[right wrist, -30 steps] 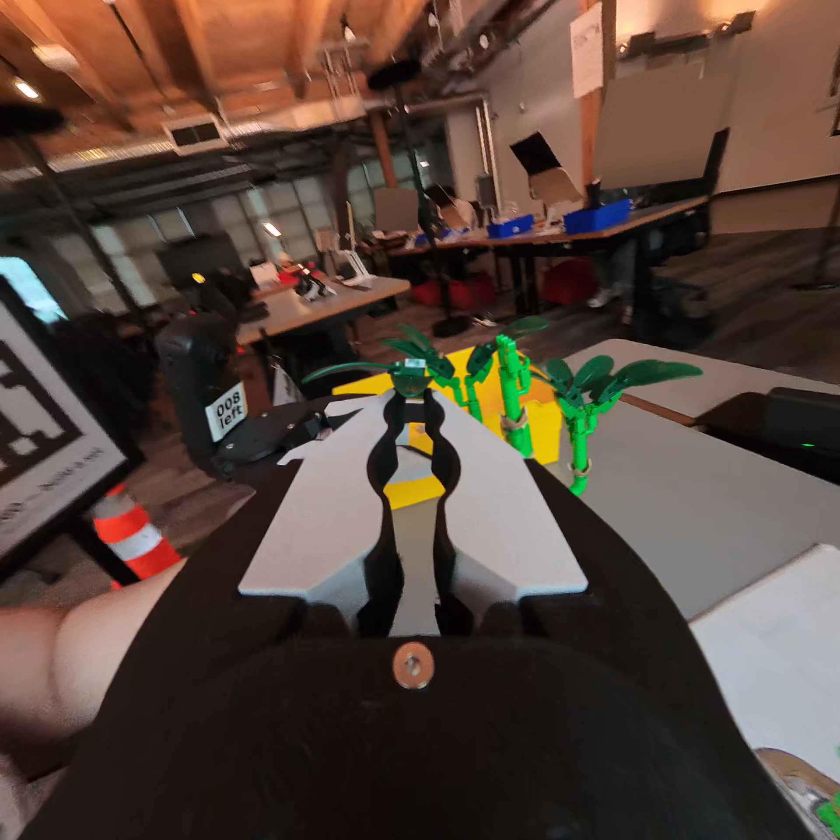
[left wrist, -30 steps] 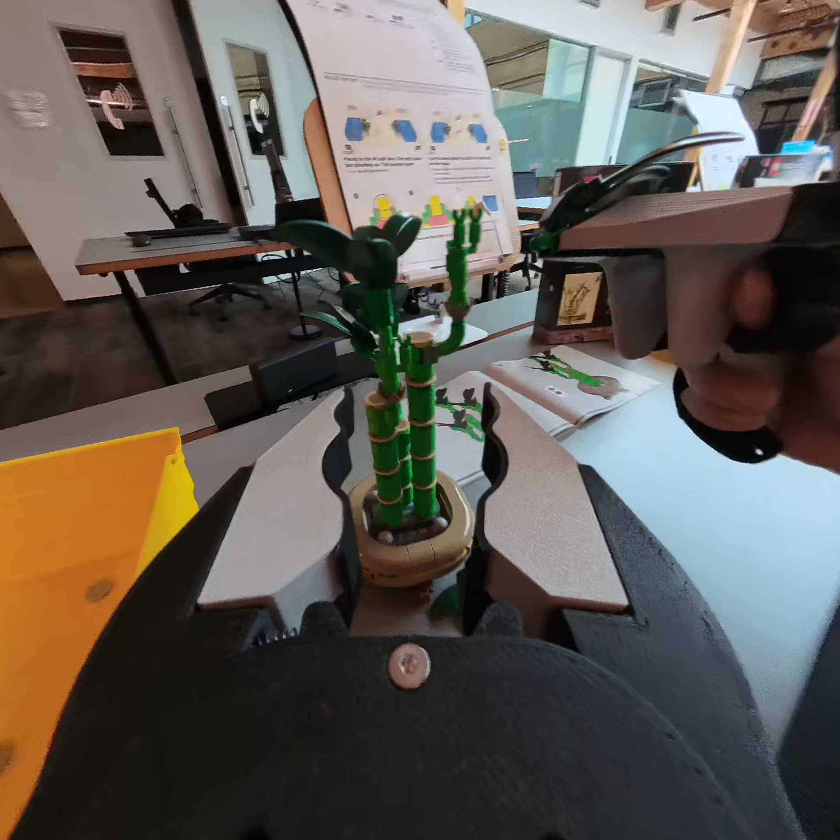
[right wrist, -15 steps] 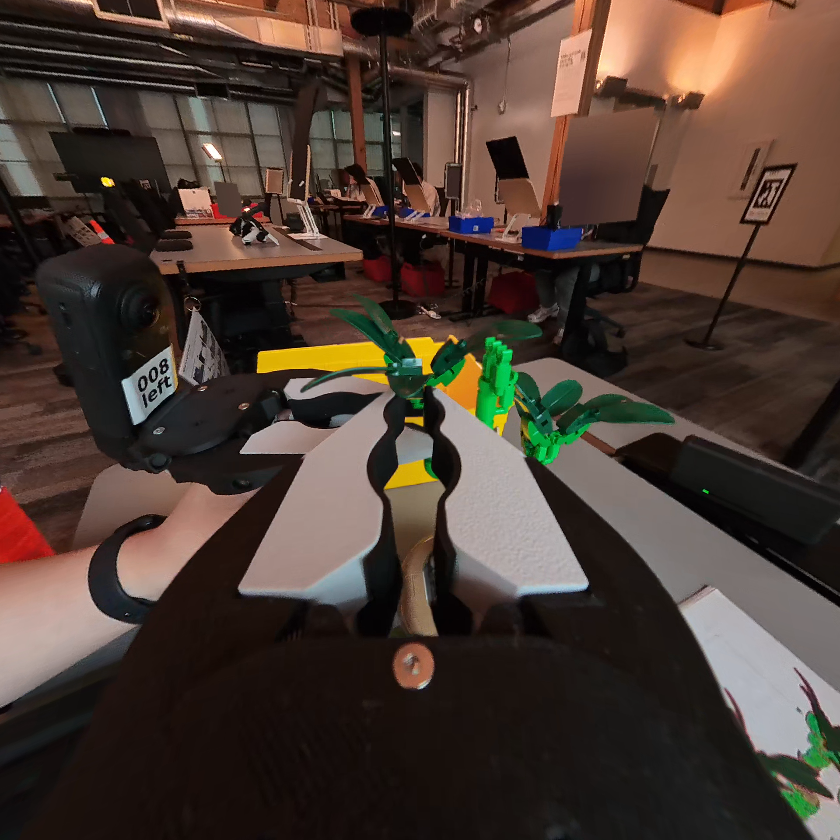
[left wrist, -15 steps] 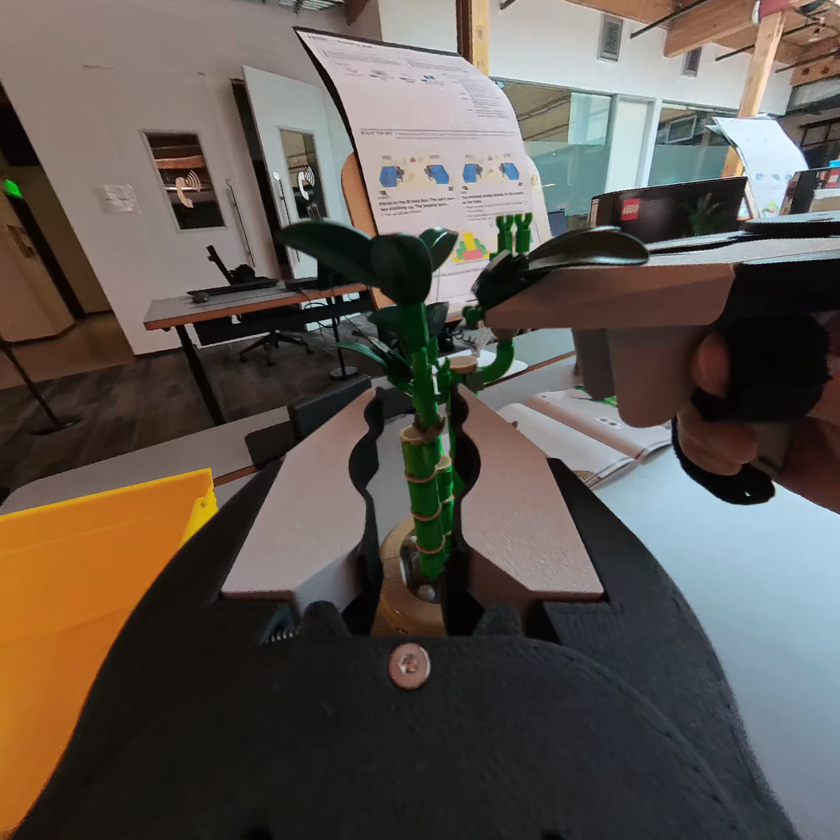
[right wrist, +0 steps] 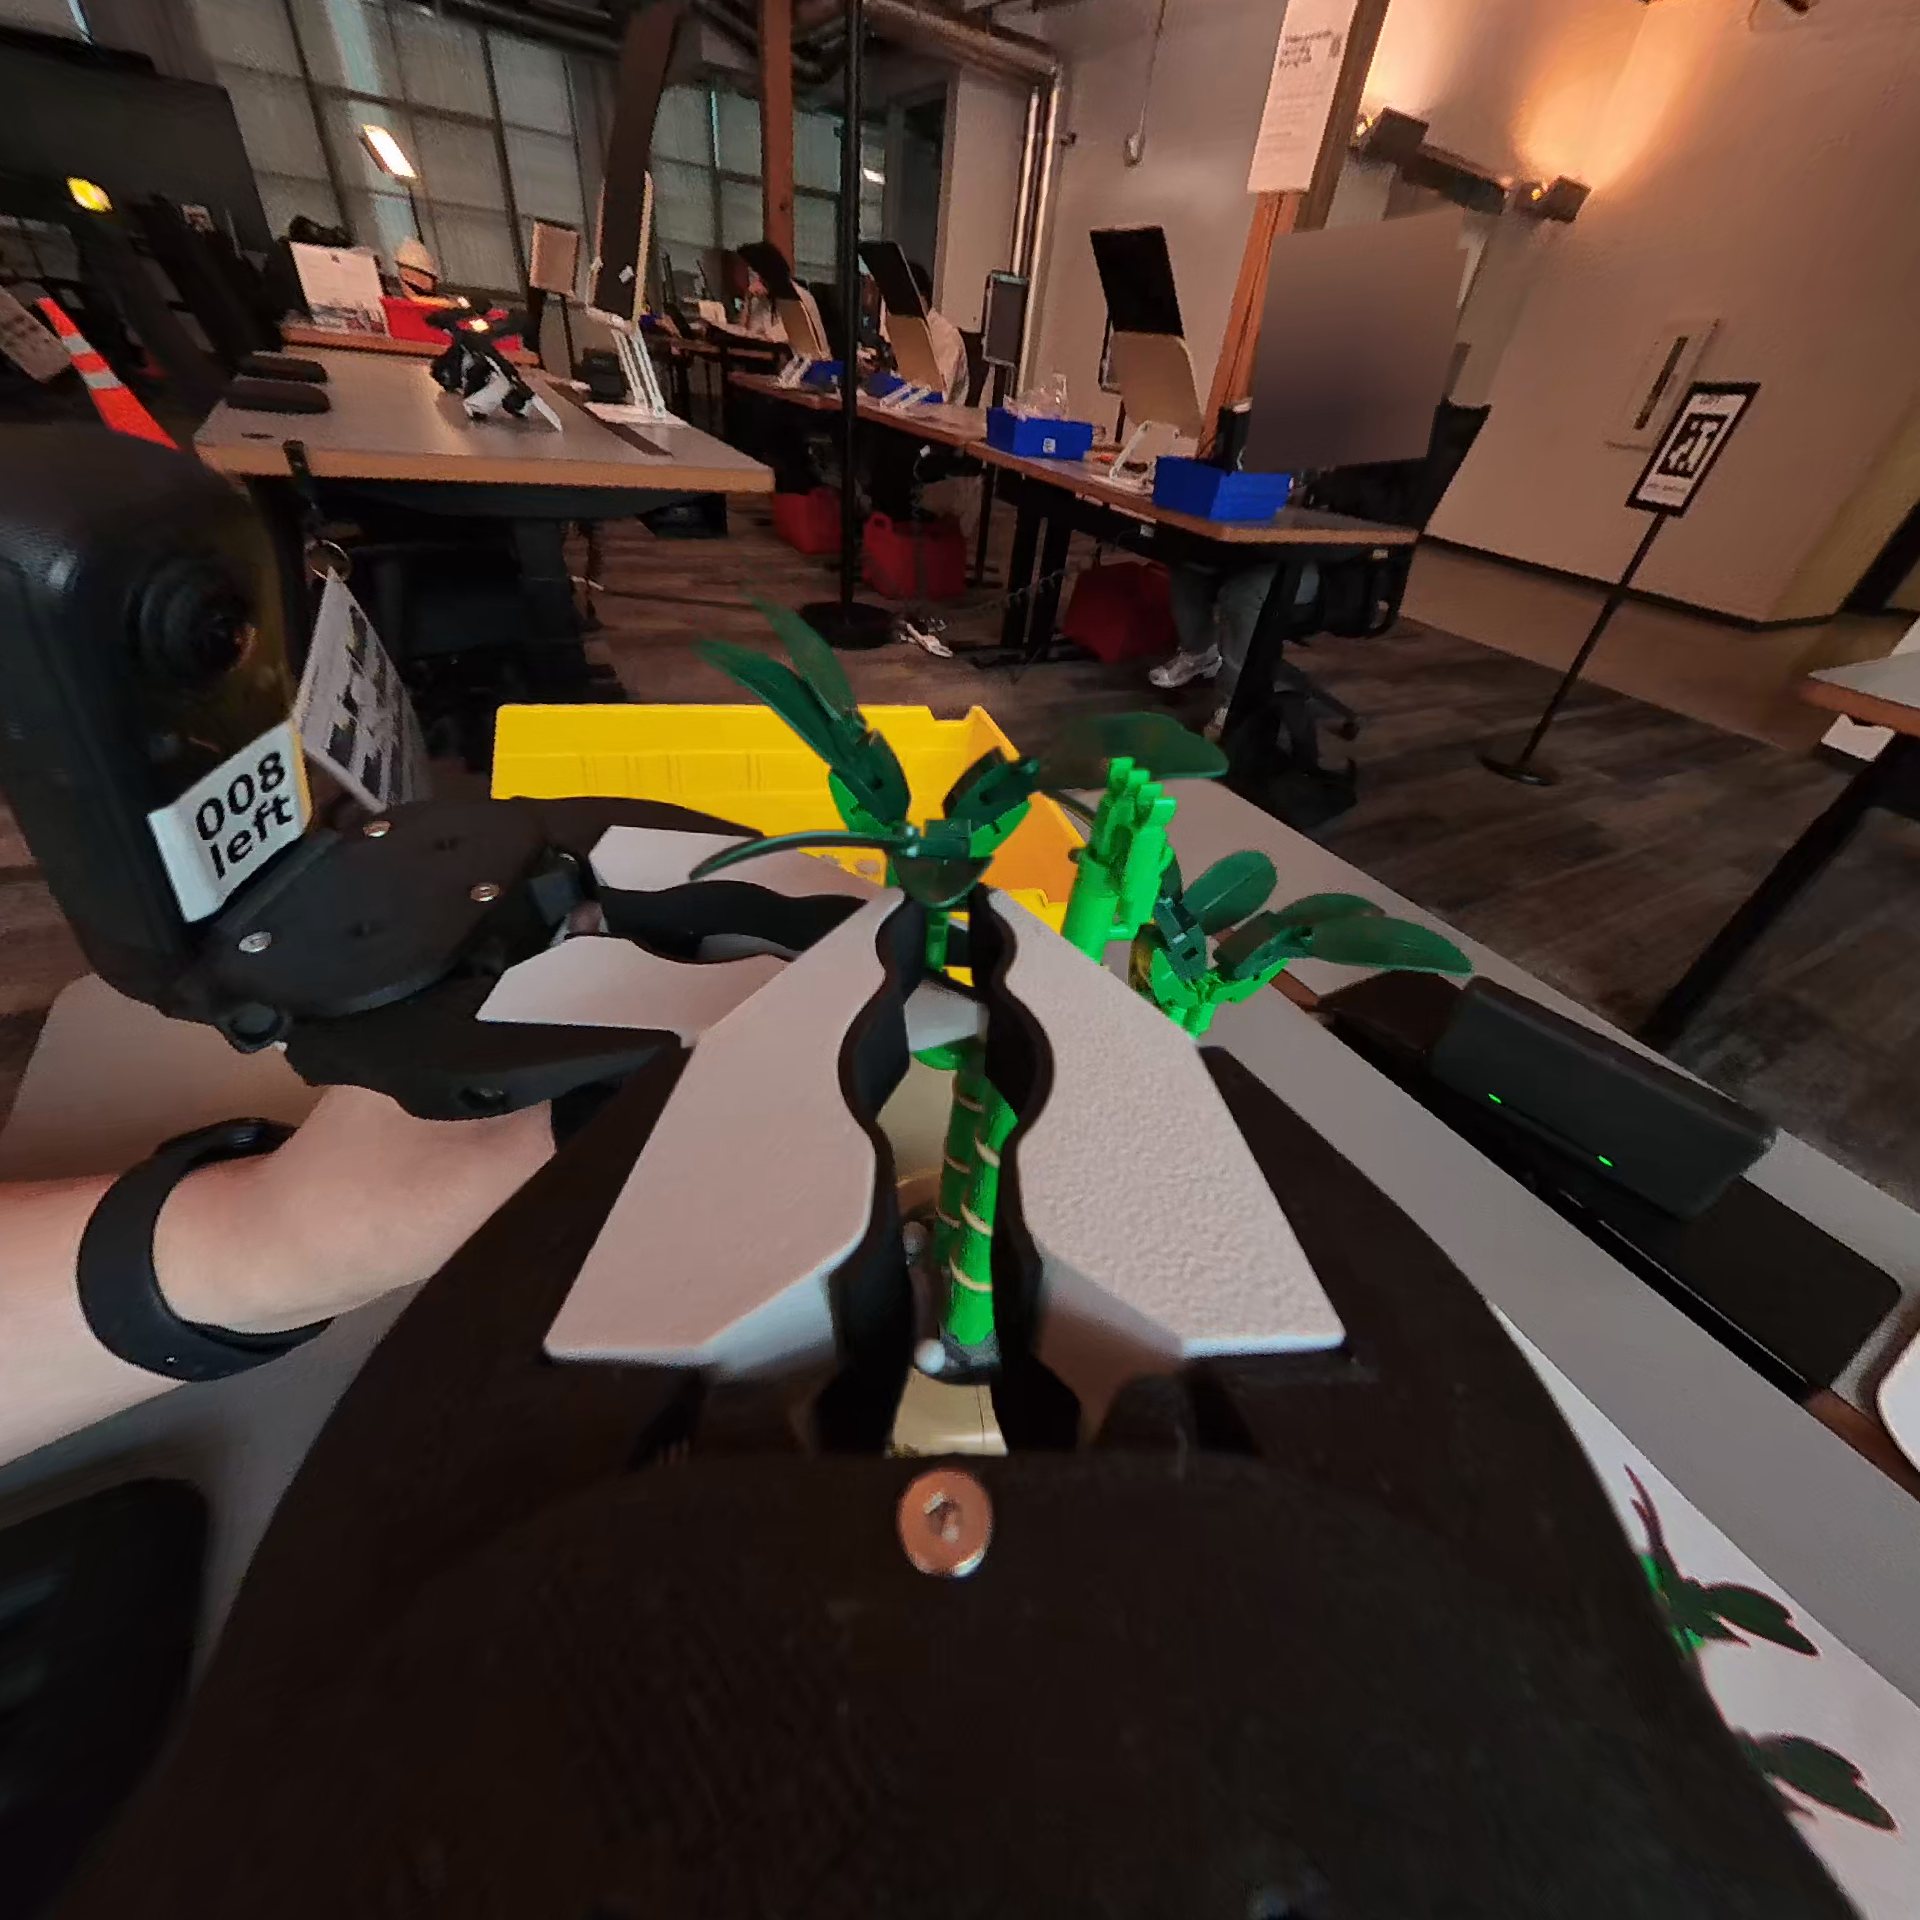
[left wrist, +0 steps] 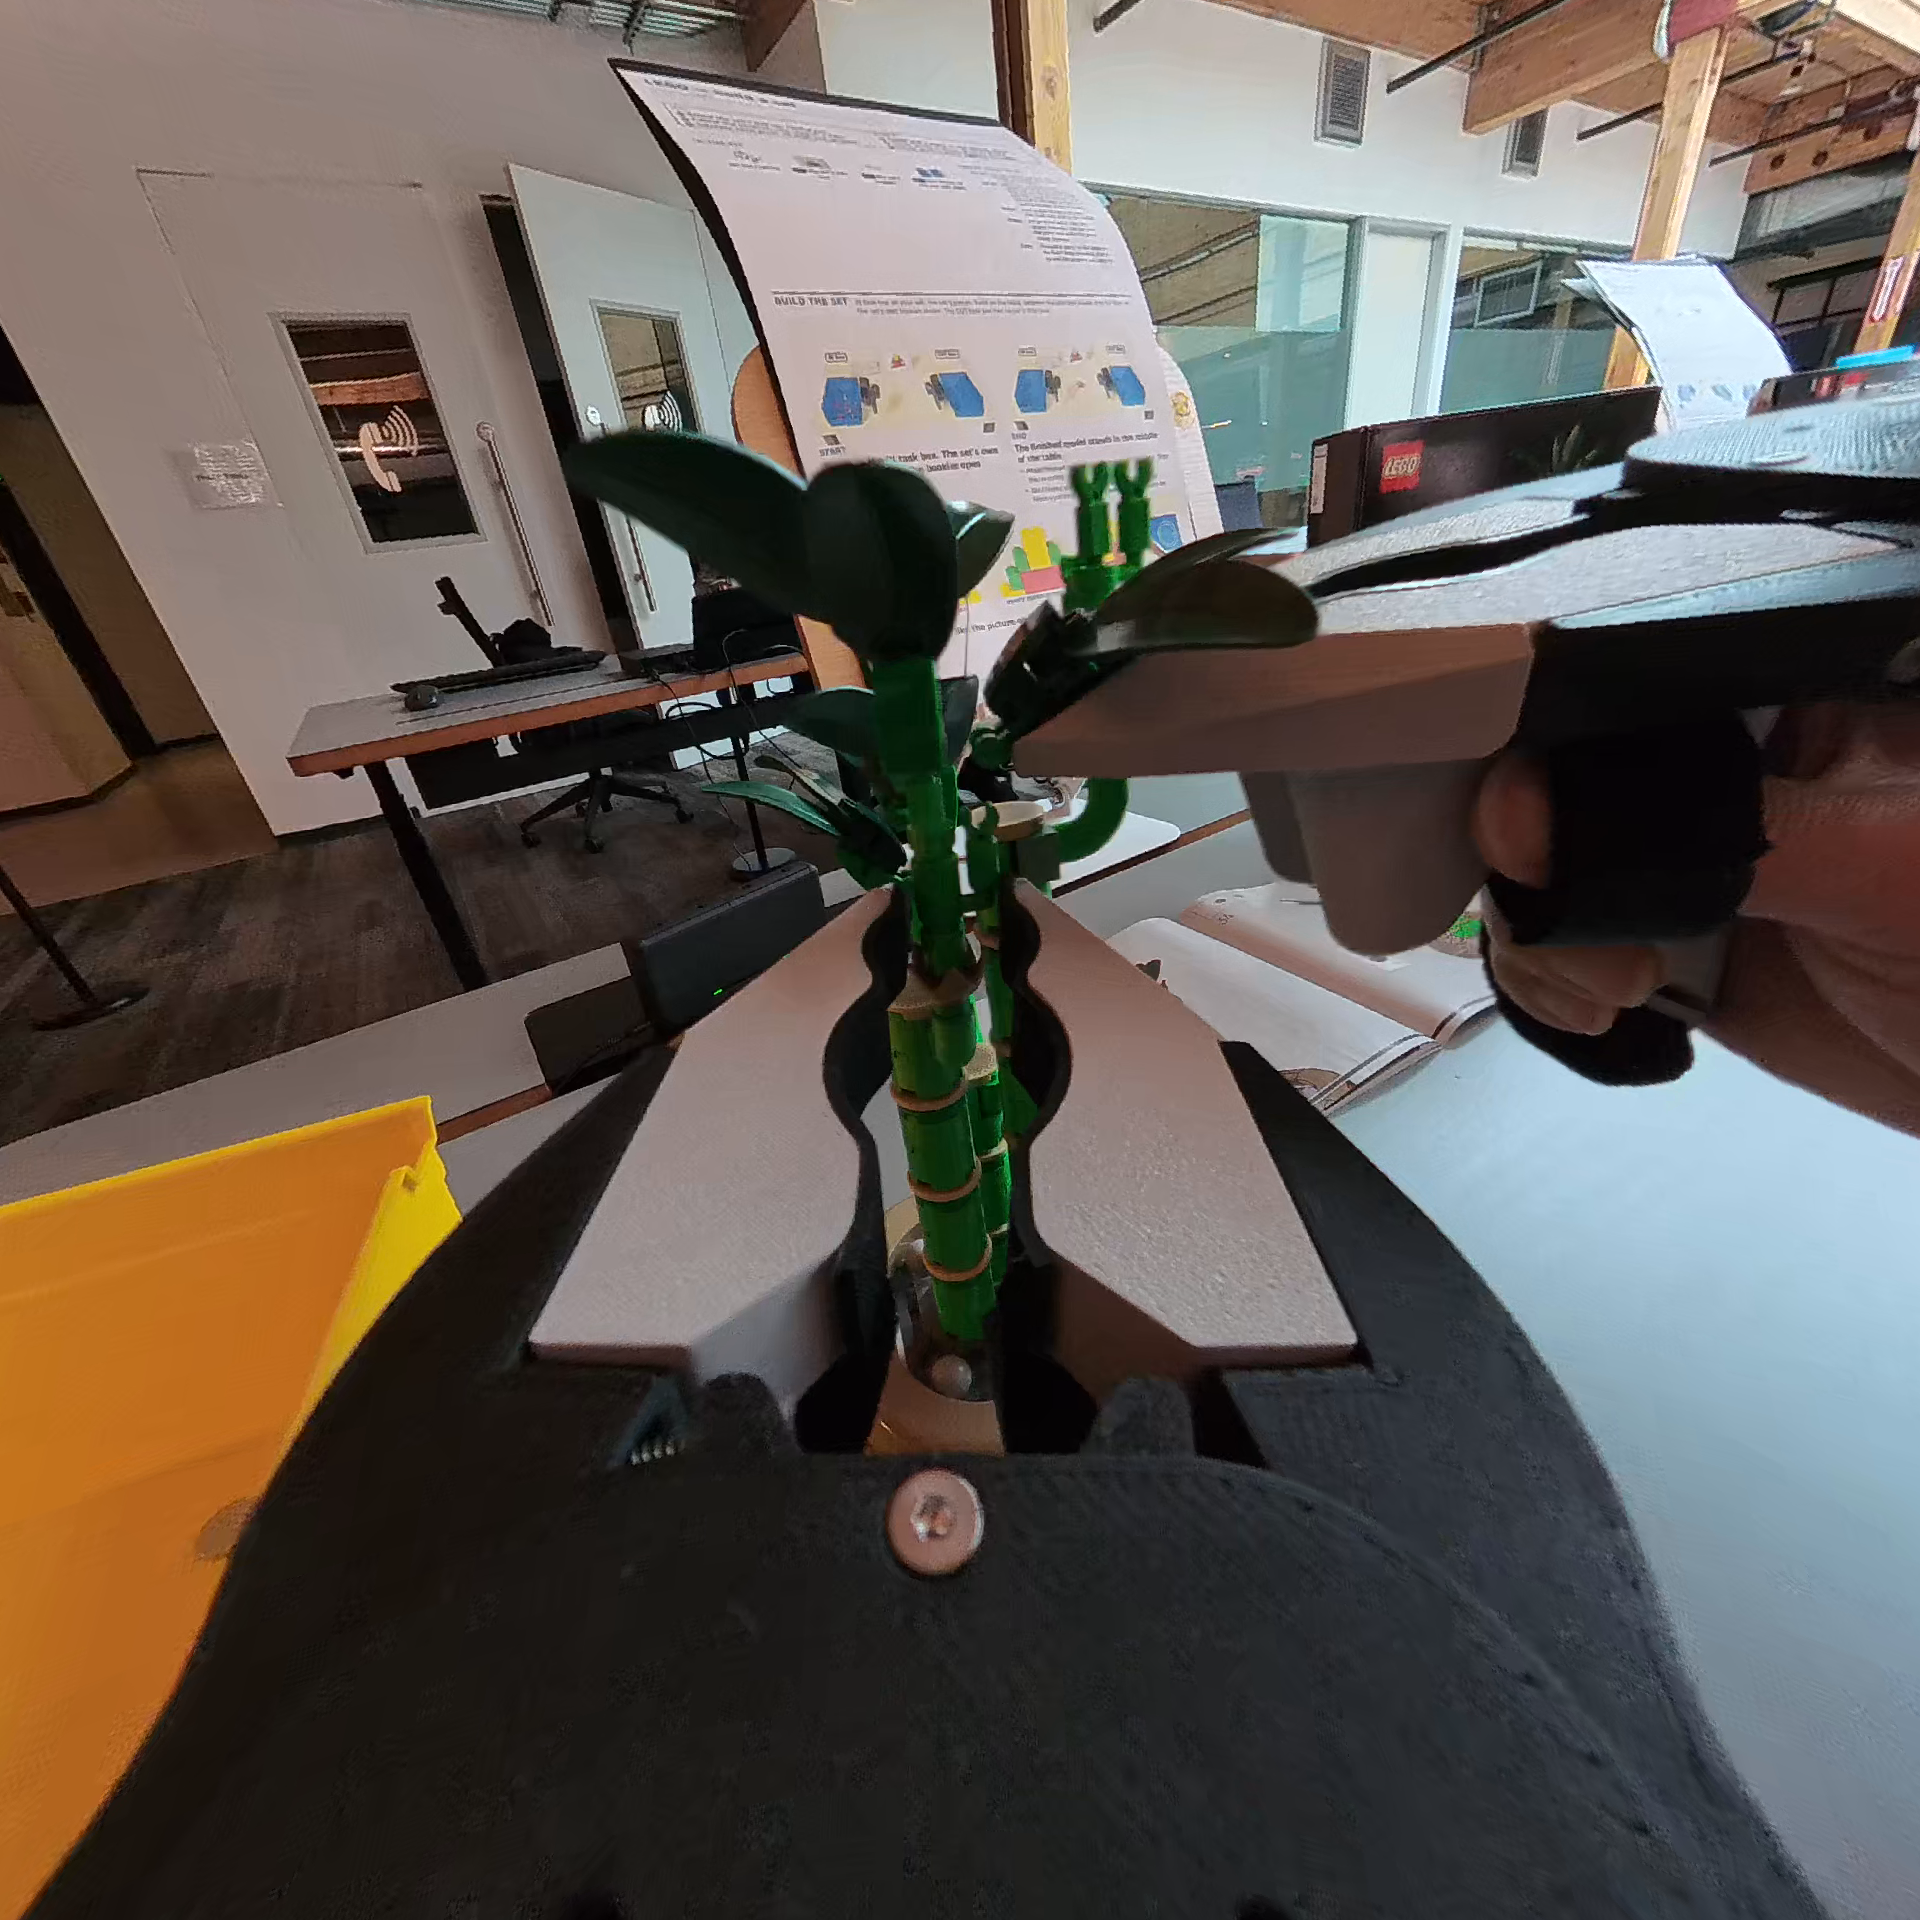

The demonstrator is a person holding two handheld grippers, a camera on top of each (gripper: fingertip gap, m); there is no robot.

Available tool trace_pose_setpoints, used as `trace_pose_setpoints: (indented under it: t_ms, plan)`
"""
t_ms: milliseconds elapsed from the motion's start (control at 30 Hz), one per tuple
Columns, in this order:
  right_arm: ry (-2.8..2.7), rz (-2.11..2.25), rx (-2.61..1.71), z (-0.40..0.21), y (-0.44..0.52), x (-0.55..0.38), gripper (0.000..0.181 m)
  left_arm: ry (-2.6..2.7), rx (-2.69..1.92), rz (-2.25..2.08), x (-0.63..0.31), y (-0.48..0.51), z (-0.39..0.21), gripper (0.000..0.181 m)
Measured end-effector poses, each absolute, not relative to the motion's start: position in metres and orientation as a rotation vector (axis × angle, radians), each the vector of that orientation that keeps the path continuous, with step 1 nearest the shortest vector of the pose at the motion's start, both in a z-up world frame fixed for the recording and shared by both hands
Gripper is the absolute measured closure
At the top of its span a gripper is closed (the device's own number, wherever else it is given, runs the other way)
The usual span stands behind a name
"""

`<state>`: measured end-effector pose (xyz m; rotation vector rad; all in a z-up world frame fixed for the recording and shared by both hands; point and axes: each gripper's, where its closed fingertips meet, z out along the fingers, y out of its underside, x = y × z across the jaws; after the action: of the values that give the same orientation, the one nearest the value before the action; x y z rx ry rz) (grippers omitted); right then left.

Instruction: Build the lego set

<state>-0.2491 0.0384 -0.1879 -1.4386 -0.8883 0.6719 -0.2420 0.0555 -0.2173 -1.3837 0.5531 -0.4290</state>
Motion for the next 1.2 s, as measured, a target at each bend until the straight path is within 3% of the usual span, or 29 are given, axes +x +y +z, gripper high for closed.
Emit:
trace_pose_setpoints:
  t_ms: [1200]
  plan:
    - [-1.201,0.416,-1.773,-0.199,0.036,-0.254,0.174,0.555,-1.369,-0.447,-0.242,0.053,-0.22,0.169]
